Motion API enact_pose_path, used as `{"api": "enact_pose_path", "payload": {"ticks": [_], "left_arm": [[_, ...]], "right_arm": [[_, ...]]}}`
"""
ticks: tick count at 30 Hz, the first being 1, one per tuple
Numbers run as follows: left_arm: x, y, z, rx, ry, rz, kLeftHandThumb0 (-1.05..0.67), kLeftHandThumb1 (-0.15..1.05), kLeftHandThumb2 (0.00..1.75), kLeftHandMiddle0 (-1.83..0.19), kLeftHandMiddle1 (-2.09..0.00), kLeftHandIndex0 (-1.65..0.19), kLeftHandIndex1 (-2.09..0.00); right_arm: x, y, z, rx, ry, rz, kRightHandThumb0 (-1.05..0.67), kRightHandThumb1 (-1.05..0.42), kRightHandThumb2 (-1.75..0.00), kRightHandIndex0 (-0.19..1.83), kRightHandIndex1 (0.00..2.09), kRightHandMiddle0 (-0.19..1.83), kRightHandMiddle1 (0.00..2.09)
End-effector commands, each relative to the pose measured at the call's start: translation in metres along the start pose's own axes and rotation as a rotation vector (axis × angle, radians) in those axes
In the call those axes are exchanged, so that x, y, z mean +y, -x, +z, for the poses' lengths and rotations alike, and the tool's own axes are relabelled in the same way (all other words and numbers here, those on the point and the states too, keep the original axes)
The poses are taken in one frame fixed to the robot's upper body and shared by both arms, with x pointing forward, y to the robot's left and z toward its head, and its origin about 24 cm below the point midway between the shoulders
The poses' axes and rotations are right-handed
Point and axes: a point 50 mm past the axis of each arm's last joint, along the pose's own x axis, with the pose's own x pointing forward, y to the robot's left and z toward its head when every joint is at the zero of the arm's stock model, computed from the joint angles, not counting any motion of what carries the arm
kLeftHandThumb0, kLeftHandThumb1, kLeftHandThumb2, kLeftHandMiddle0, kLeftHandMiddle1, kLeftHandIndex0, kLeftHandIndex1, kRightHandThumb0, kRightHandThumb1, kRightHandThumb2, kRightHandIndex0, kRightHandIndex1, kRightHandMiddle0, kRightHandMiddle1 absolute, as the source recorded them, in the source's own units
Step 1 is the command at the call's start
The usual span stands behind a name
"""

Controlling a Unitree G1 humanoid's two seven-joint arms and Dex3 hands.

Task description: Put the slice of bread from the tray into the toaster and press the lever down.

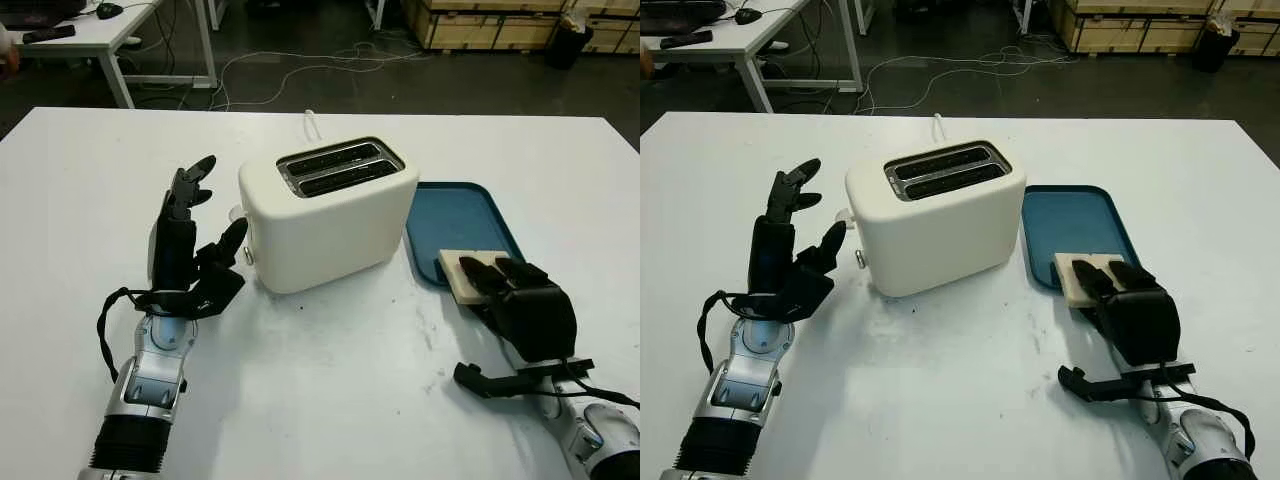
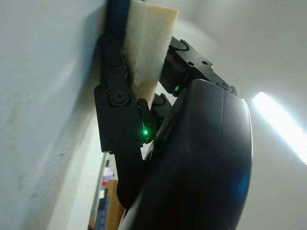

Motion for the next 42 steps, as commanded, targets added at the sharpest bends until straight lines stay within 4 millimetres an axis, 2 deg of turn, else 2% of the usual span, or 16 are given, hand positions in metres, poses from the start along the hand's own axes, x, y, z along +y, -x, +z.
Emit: {"api": "enact_pose_path", "payload": {"ticks": [1,2,4,14,16,18,20,24,28,29,32,35,38,40,41,42], "left_arm": [[0.0,-0.001,0.003,-0.024,-0.011,0.005,-1.04,0.92,0.62,0.0,-1.11,0.0,-0.62],[0.0,-0.001,0.003,-0.023,-0.013,0.004,-1.04,0.92,0.62,0.0,-1.12,0.0,-0.62],[0.0,-0.001,0.003,-0.024,-0.006,0.003,-1.04,0.92,0.62,0.0,-1.13,0.0,-0.62],[0.0,-0.001,0.003,-0.024,-0.003,0.002,-1.03,0.92,0.6,0.0,-1.11,0.0,-0.61],[0.0,-0.001,0.003,-0.023,-0.002,0.002,-1.03,0.92,0.6,0.0,-1.1,0.0,-0.61],[0.0,-0.001,0.003,-0.028,-0.002,0.001,-1.03,0.92,0.6,0.0,-1.1,0.0,-0.61],[0.0,-0.001,0.003,-0.027,-0.004,0.003,-1.02,0.92,0.6,0.0,-1.1,0.0,-0.61],[0.0,-0.001,0.003,-0.026,-0.014,0.003,-1.03,0.92,0.61,0.0,-1.1,0.0,-0.61],[0.0,-0.001,0.003,-0.029,-0.013,0.005,-1.03,0.92,0.61,0.0,-1.13,0.0,-0.63],[0.0,-0.001,0.003,-0.03,-0.009,0.004,-1.02,0.92,0.61,0.0,-1.13,0.0,-0.63],[0.0,-0.001,0.003,-0.026,-0.008,0.001,-1.03,0.92,0.61,0.0,-1.1,0.0,-0.61],[0.0,-0.001,0.003,-0.021,-0.004,0.002,-1.03,0.92,0.6,0.0,-1.1,0.0,-0.61],[0.0,-0.001,0.003,-0.021,-0.013,0.003,-1.03,0.92,0.61,0.0,-1.1,0.0,-0.62],[0.0,-0.001,0.003,-0.022,-0.017,0.003,-1.04,0.92,0.61,0.0,-1.11,0.0,-0.62],[0.0,-0.001,0.003,-0.024,-0.015,0.005,-1.03,0.92,0.61,0.0,-1.11,0.0,-0.62],[0.0,-0.001,0.003,-0.026,-0.01,0.002,-1.03,0.92,0.61,0.0,-1.12,0.0,-0.62]], "right_arm": [[0.002,0.004,-0.001,-0.011,0.022,0.014,-0.49,-0.92,-0.22,0.83,1.69,0.8,1.24],[0.002,0.004,-0.001,-0.018,0.024,0.009,-0.5,-0.92,-0.27,0.83,1.72,0.74,1.4],[0.001,0.003,-0.001,-0.032,0.029,-0.005,-0.51,-0.92,-0.3,0.83,1.74,0.7,1.49],[-0.002,0.0,-0.002,-0.049,-0.018,0.027,-0.46,-0.92,-0.24,0.8,1.75,0.7,1.46],[-0.002,-0.001,-0.002,-0.05,-0.04,0.032,-0.45,-0.92,-0.21,0.77,1.75,0.74,1.31],[-0.003,-0.003,-0.004,-0.038,-0.073,0.062,-0.46,-0.92,-0.2,0.76,1.73,0.75,1.24],[-0.004,-0.006,-0.005,-0.029,-0.111,0.097,-0.47,-0.92,-0.22,0.75,1.63,0.77,1.12],[-0.01,-0.012,-0.007,-0.014,-0.18,0.128,-0.45,-0.92,-0.2,0.78,1.35,0.91,0.66],[-0.027,-0.025,-0.011,-0.027,-0.219,0.093,-0.41,-0.92,-0.22,0.77,1.1,0.99,0.24],[-0.03,-0.028,-0.012,-0.031,-0.23,0.081,-0.4,-0.92,-0.22,0.8,0.95,1.0,0.15],[-0.047,-0.039,-0.016,-0.057,-0.259,0.022,-0.37,-0.92,-0.22,0.87,0.71,1.01,0.05],[-0.06,-0.048,-0.02,-0.076,-0.281,-0.003,-0.35,-0.92,-0.23,0.86,0.65,1.0,0.02],[-0.075,-0.059,-0.024,-0.098,-0.309,-0.018,-0.34,-0.92,-0.23,0.87,0.65,1.0,0.02],[-0.081,-0.065,-0.027,-0.116,-0.305,-0.031,-0.35,-0.92,-0.24,0.84,0.79,1.01,0.01],[-0.084,-0.068,-0.028,-0.126,-0.303,-0.041,-0.35,-0.92,-0.25,0.81,0.93,1.01,0.01],[-0.087,-0.071,-0.029,-0.134,-0.304,-0.053,-0.33,-0.92,-0.21,0.69,1.36,1.02,0.01]]}}
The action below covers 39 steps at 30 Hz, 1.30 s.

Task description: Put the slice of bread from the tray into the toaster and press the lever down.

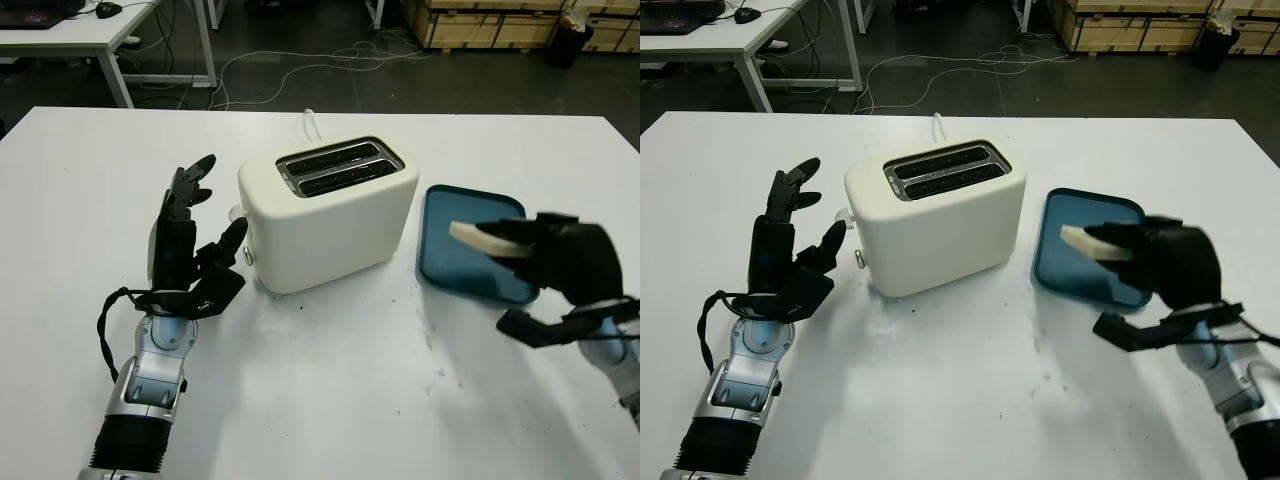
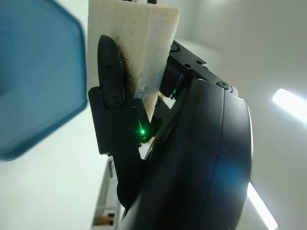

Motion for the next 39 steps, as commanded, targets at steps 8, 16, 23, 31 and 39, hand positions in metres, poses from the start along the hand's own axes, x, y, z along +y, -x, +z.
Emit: {"api": "enact_pose_path", "payload": {"ticks": [8,16,23,31,39], "left_arm": [[0.0,-0.001,0.003,-0.022,0.003,0.002,-1.03,0.92,0.59,0.0,-1.11,0.0,-0.62],[0.0,0.0,0.002,-0.018,-0.004,-0.002,-1.03,0.92,0.61,0.0,-1.11,0.0,-0.63],[0.0,0.0,0.003,-0.021,-0.018,0.001,-1.02,0.92,0.61,0.0,-1.11,0.0,-0.63],[0.002,0.001,0.002,-0.013,-0.014,0.005,-1.02,0.92,0.61,0.0,-1.11,0.0,-0.63],[0.003,0.001,0.002,-0.01,-0.023,0.01,-1.03,0.92,0.61,0.0,-1.12,0.0,-0.64]], "right_arm": [[-0.023,-0.024,-0.003,-0.07,-0.005,-0.089,-0.3,-0.9,-0.03,0.7,1.74,1.09,0.03],[-0.063,-0.055,-0.008,-0.11,-0.079,-0.013,-0.32,-0.92,-0.03,0.87,1.15,1.08,0.0],[-0.123,-0.103,0.007,-0.189,-0.115,0.141,-0.29,-0.92,-0.05,1.2,0.28,1.08,0.01],[-0.163,-0.156,0.051,-0.279,-0.194,0.296,-0.24,-0.92,-0.02,1.37,0.15,1.17,0.03],[-0.158,-0.191,0.095,-0.305,-0.157,0.44,-0.26,-0.89,0.0,1.44,0.12,1.22,0.03]]}}
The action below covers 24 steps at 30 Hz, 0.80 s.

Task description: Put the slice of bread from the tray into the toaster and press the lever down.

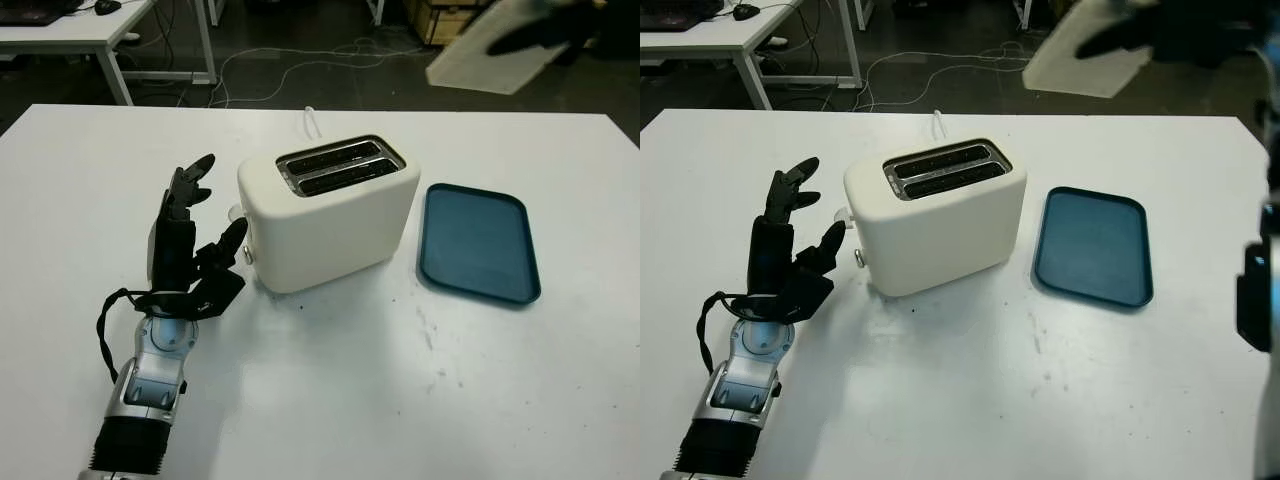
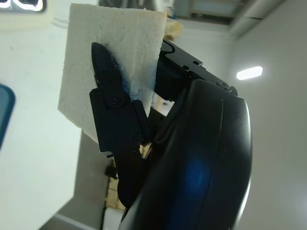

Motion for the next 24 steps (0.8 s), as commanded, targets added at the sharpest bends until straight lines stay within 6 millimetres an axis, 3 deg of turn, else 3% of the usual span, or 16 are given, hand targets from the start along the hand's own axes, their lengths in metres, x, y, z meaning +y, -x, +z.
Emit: {"api": "enact_pose_path", "payload": {"ticks": [1,10,16,24], "left_arm": [[0.003,0.0,0.001,-0.006,-0.039,0.007,-1.03,0.92,0.62,0.0,-1.13,0.0,-0.64],[0.002,-0.001,0.002,-0.008,-0.027,0.015,-1.02,0.92,0.61,0.0,-1.16,0.0,-0.65],[0.002,0.0,0.001,-0.006,-0.013,0.004,-1.03,0.92,0.61,0.0,-1.14,0.0,-0.64],[0.002,-0.001,0.002,-0.007,-0.026,0.007,-1.03,0.92,0.61,0.0,-1.14,0.0,-0.67]], "right_arm": [[-0.003,-0.009,0.007,-0.002,-0.011,0.013,-0.26,-0.89,0.0,1.44,0.11,1.21,0.02],[0.009,-0.048,0.04,-0.019,0.003,0.105,-0.44,-0.91,-0.01,1.47,0.08,1.25,0.02],[0.026,-0.07,0.065,-0.052,0.051,0.18,-0.37,-0.91,0.0,1.48,0.09,1.24,0.02],[0.05,-0.084,0.075,-0.069,0.067,0.25,-0.39,-0.9,0.0,1.49,0.12,1.24,0.01]]}}
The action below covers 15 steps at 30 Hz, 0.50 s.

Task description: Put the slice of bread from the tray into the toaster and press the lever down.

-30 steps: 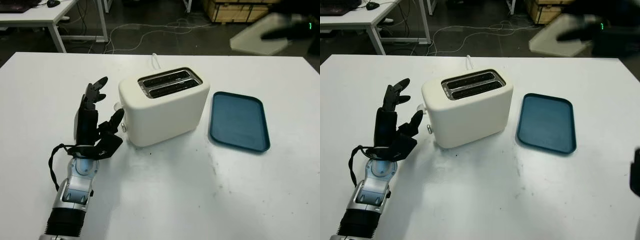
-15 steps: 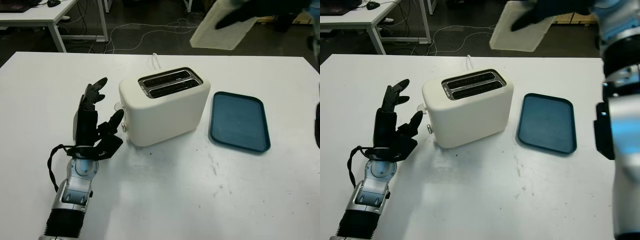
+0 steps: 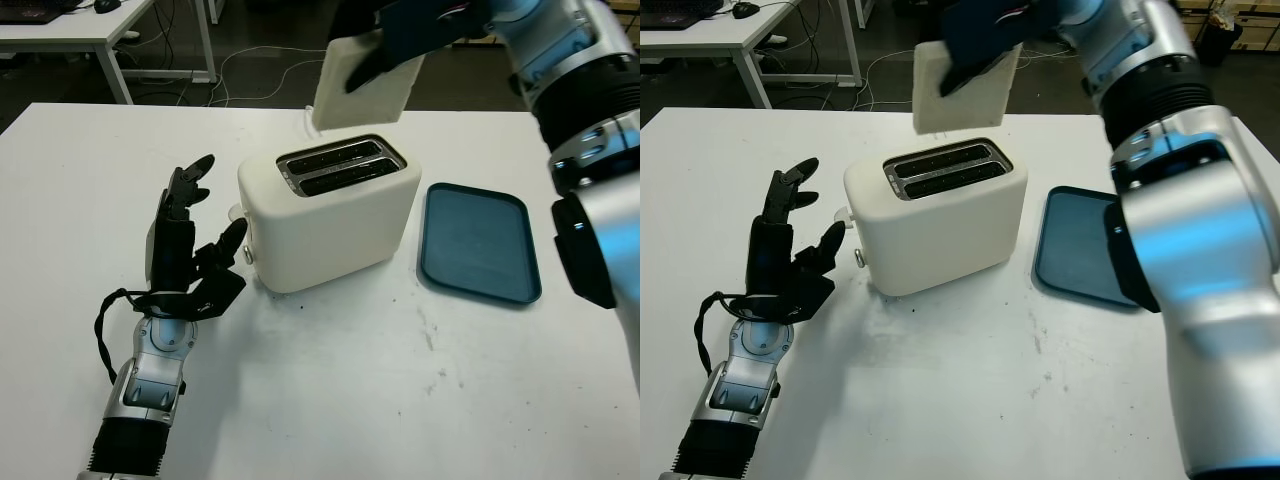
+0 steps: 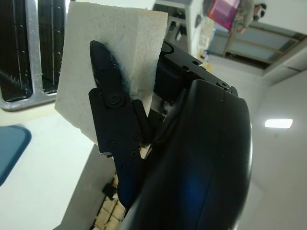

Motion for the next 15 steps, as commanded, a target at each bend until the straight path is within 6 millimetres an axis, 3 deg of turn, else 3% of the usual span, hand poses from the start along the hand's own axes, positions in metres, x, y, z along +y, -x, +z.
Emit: {"api": "enact_pose_path", "payload": {"ticks": [1,15], "left_arm": [[0.0014,-0.0012,0.0011,-0.007,-0.008,0.003,-1.03,0.92,0.61,0.0,-1.14,0.0,-0.67],[0.0001,-0.0027,0.0016,-0.01,0.008,0.008,-1.03,0.92,0.61,0.0,-1.16,0.0,-0.69]], "right_arm": [[0.0016,-0.0029,0.0012,0.004,-0.002,-0.002,-0.38,-0.89,0.0,1.48,0.12,1.24,0.01],[0.005,-0.0041,0.0005,-0.004,-0.103,0.066,-0.39,-0.9,-0.01,1.46,0.21,1.22,0.01]]}}
